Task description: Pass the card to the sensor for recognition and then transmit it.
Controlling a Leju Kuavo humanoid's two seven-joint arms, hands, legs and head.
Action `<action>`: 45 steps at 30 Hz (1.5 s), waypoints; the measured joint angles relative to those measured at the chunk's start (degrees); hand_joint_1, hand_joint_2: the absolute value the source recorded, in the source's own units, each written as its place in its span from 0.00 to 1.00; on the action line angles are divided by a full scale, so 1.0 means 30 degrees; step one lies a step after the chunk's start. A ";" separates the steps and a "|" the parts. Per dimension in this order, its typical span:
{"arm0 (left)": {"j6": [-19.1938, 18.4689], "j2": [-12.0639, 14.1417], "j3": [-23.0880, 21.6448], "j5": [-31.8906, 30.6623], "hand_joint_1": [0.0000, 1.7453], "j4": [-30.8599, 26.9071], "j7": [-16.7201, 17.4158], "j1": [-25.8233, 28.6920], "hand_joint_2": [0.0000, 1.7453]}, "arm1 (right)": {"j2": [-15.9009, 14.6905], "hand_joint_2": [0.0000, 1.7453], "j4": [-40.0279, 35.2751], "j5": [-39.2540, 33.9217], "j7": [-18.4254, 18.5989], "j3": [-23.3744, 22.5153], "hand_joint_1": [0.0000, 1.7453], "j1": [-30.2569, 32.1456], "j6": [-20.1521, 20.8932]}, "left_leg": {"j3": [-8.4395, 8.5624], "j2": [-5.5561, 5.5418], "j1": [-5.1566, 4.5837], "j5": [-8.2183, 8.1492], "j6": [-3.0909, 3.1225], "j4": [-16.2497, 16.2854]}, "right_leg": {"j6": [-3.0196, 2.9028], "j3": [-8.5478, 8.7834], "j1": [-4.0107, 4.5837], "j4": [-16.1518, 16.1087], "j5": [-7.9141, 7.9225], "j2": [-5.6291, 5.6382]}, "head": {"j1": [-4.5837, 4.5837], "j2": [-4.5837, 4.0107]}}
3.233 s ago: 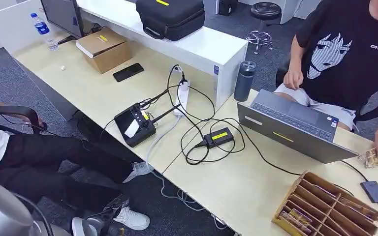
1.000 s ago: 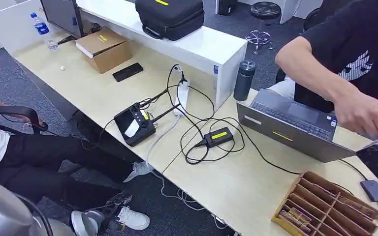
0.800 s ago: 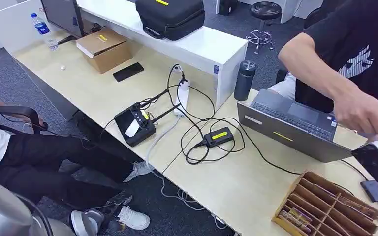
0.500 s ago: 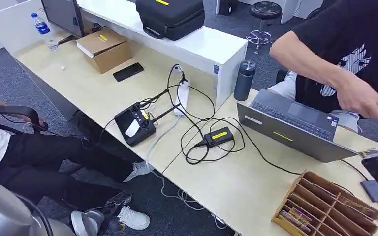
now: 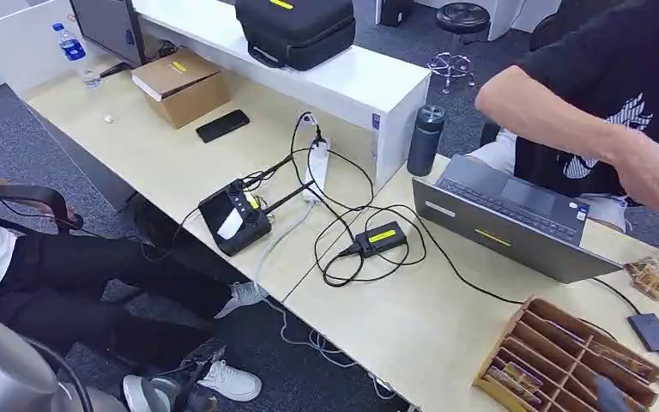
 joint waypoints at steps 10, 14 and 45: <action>0.0044 -0.0116 0.0474 -0.0146 0.00 0.0000 -0.0058 0.0006 1.00 | -0.0976 1.00 0.0495 0.2593 -0.0109 0.1194 0.00 0.1613 -0.1456 | 0.0003 0.0000 0.0001 0.0005 -0.0003 0.0000 | -0.0002 0.0001 0.0000 0.0010 0.0002 0.0000 | 0.0000 0.0000; 0.0044 -0.0124 0.0568 -0.0218 0.00 0.0000 -0.0058 0.0004 1.00 | -0.1114 1.00 0.0663 0.2925 -0.0080 0.1362 0.00 0.1774 -0.1841 | 0.0002 0.0000 0.0001 0.0004 -0.0003 0.0000 | -0.0003 0.0000 0.0000 0.0012 0.0001 0.0004 | 0.0000 0.0000; -0.0262 -0.0146 0.0838 -0.1545 0.00 0.0000 -0.0255 -0.0084 1.00 | -0.0933 1.00 0.6637 1.4592 0.4699 0.1792 0.00 -0.1145 -0.7286 | 0.0003 0.0000 0.0001 0.0007 -0.0005 0.0000 | -0.0003 0.0002 0.0000 0.0017 0.0002 0.0006 | 0.0000 0.0000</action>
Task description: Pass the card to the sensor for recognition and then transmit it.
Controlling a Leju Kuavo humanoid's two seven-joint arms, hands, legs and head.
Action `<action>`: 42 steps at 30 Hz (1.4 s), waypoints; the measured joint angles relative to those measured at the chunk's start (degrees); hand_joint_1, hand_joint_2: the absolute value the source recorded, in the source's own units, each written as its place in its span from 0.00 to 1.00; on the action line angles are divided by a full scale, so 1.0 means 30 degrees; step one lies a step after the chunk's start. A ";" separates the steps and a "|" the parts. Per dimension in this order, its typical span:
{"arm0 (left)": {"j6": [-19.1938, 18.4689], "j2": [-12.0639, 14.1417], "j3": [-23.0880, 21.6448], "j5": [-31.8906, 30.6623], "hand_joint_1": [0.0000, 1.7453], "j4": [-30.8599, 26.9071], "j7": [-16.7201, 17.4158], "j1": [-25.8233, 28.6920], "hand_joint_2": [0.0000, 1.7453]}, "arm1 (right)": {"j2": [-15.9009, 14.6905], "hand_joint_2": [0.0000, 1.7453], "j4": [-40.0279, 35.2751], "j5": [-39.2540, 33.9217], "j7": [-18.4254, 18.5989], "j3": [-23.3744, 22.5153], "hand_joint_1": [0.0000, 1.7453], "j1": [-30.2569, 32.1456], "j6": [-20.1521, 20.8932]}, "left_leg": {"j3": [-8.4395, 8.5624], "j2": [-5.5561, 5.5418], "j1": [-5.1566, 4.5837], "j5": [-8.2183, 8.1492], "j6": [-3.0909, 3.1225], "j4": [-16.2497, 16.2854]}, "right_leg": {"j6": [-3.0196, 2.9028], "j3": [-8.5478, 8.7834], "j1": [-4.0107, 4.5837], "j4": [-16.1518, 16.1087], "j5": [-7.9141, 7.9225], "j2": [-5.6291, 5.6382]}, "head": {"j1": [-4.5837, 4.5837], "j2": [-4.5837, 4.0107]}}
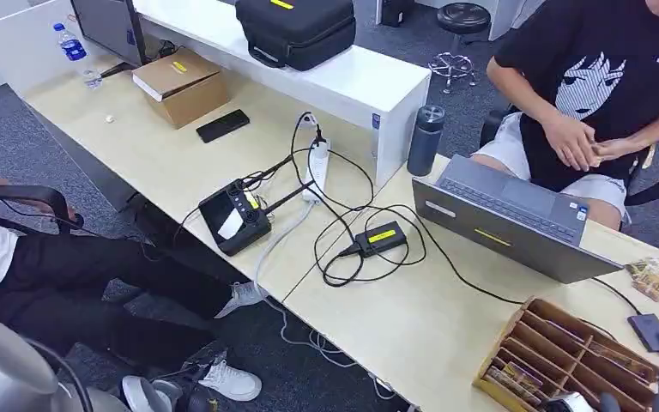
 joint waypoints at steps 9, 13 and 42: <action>-0.0073 0.0007 0.0000 -0.0160 0.00 0.0000 0.0000 0.0000 1.00 | 0.0205 1.00 0.0860 0.0007 0.0138 -0.0007 0.00 -0.0304 -0.0197 | 0.0001 0.0000 -0.0001 0.0000 0.0000 0.0000 | 0.0000 0.0000 0.0000 0.0000 0.0001 0.0001 | 0.0000 0.0000; -0.0102 0.0044 0.0000 -0.0255 0.00 0.0000 -0.0015 -0.0006 1.00 | 0.0307 1.00 0.1202 0.0211 0.0212 -0.0007 0.00 -0.0504 -0.0211 | 0.0002 0.0001 0.0000 0.0000 0.0000 0.0000 | 0.0000 -0.0001 0.0000 0.0000 0.0001 0.0002 | 0.0000 0.0000; -0.0146 0.0153 0.0000 -0.0422 0.00 0.0000 0.0007 -0.0039 1.00 | 0.0911 1.00 0.3527 0.0350 0.0415 -0.0437 0.98 -0.1408 0.0131 | 0.0002 0.0001 0.0000 0.0001 0.0000 0.0000 | 0.0000 -0.0004 0.0000 0.0000 0.0000 0.0003 | 0.0000 0.0000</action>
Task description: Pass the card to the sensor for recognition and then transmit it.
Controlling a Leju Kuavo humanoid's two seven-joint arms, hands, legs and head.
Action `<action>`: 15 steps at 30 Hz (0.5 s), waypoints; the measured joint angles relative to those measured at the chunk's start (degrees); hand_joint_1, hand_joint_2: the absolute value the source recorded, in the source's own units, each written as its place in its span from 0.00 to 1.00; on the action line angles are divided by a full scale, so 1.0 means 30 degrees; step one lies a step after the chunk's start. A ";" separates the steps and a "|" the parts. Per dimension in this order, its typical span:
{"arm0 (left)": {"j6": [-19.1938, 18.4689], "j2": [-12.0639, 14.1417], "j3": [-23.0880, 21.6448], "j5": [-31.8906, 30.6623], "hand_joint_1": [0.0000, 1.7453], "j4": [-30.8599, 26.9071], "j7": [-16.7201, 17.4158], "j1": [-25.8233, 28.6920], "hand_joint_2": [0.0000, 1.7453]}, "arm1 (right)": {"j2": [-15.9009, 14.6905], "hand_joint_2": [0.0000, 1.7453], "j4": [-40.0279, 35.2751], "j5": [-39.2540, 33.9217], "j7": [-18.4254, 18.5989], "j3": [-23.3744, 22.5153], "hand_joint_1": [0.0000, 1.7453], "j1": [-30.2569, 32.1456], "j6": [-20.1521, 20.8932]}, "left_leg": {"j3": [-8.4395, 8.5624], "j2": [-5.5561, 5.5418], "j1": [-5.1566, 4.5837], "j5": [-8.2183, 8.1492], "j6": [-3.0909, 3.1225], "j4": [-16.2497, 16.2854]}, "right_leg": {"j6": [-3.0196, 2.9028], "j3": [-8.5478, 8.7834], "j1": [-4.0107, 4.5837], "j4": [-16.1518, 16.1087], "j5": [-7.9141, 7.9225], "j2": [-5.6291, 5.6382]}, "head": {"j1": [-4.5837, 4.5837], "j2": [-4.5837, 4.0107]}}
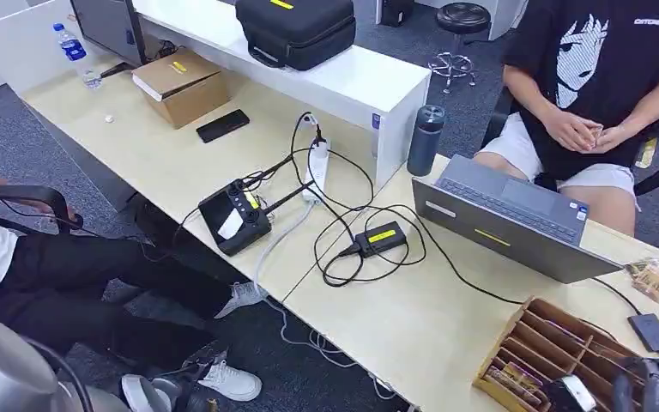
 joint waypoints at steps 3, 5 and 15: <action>0.0015 -0.0007 0.0000 0.0029 0.00 0.0000 0.0007 -0.0001 1.00 | 0.0000 1.00 -0.0014 0.0000 0.0000 -0.0007 0.99 -0.0010 0.0000 | 0.0001 0.0000 0.0000 0.0000 0.0000 0.0000 | 0.0000 0.0001 0.0000 0.0000 0.0000 0.0000 | 0.0000 0.0000; 0.0015 0.0000 0.0000 0.0029 0.00 0.0000 0.0007 -0.0001 1.00 | 0.0000 1.00 -0.0058 0.0000 -0.0007 -0.0015 0.99 -0.0013 0.0000 | 0.0002 0.0000 0.0001 0.0000 0.0000 0.0000 | 0.0000 0.0000 0.0000 0.0000 0.0000 0.0000 | 0.0000 0.0000; 0.0022 -0.0007 0.0007 -0.0124 0.00 0.0000 0.0131 -0.0001 1.00 | 0.0007 1.00 -0.0255 0.0007 0.0153 -0.0044 1.00 0.0064 0.0328 | 0.0004 0.0001 0.0000 0.0001 0.0000 0.0000 | 0.0000 0.0001 0.0000 0.0000 0.0000 0.0001 | 0.0000 0.0000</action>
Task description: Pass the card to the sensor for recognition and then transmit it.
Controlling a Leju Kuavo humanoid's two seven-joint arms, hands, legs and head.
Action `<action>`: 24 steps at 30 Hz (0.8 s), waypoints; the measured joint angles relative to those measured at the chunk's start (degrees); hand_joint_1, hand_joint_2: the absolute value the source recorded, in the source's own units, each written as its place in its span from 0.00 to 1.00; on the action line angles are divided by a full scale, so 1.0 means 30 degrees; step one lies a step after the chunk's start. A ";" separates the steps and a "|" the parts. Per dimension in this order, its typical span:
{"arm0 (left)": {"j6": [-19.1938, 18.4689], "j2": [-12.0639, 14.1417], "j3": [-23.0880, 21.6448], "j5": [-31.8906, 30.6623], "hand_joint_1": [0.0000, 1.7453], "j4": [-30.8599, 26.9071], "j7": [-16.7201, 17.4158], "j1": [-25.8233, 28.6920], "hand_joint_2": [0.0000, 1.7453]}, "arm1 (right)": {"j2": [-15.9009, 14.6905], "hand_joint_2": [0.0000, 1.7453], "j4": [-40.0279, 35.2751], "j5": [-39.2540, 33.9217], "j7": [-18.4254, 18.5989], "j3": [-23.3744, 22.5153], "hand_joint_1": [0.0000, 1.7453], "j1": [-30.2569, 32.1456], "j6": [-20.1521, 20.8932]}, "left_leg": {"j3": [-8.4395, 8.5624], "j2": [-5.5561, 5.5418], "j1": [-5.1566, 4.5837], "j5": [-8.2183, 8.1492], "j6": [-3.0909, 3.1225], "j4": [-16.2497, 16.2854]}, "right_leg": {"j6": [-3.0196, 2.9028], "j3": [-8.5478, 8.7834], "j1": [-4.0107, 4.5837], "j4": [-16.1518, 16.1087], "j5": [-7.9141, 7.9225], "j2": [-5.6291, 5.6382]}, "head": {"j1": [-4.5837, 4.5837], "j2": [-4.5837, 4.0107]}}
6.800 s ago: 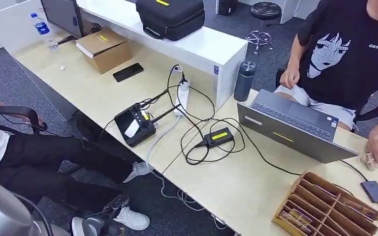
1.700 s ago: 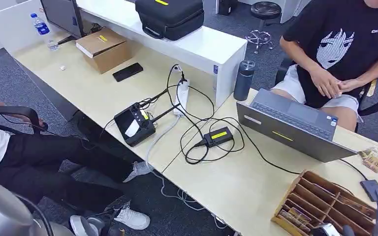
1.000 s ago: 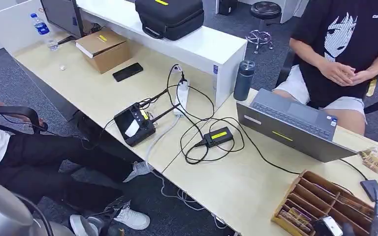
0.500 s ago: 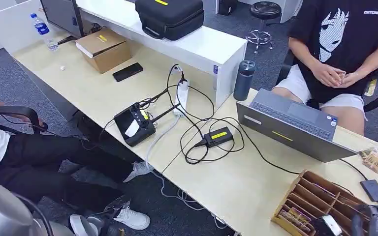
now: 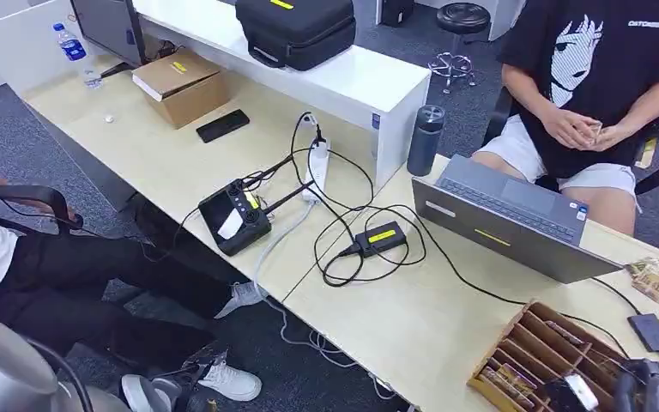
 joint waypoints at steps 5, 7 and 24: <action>-0.0007 -0.0007 0.0044 -0.0102 0.00 0.0000 0.0000 -0.0003 1.00 | 0.0000 1.00 -0.1298 -0.0146 -0.0292 -0.0044 1.00 0.0251 -0.0270 | -0.0002 0.0000 0.0000 -0.0001 -0.0001 0.0000 | -0.0001 -0.0005 0.0000 0.0001 0.0000 0.0004 | 0.0000 0.0000; -0.0022 -0.0007 0.0058 -0.0153 0.00 0.0000 0.0000 0.0002 1.00 | 0.0000 1.00 -0.2144 -0.0263 -0.0401 -0.0051 1.00 0.0332 -0.0415 | -0.0005 0.0000 0.0000 -0.0001 -0.0001 0.0000 | -0.0001 -0.0009 0.0000 0.0001 0.0000 0.0004 | 0.0000 0.0000; -0.0182 0.0000 0.0080 -0.0503 0.00 0.0000 -0.0160 -0.0014 1.00 | 0.0000 1.00 -0.7927 -0.2178 -0.1399 -0.0022 1.00 0.0419 -0.0021 | -0.0007 -0.0001 -0.0001 -0.0001 0.0000 0.0000 | -0.0001 -0.0005 -0.0001 0.0001 0.0000 0.0003 | 0.0000 0.0000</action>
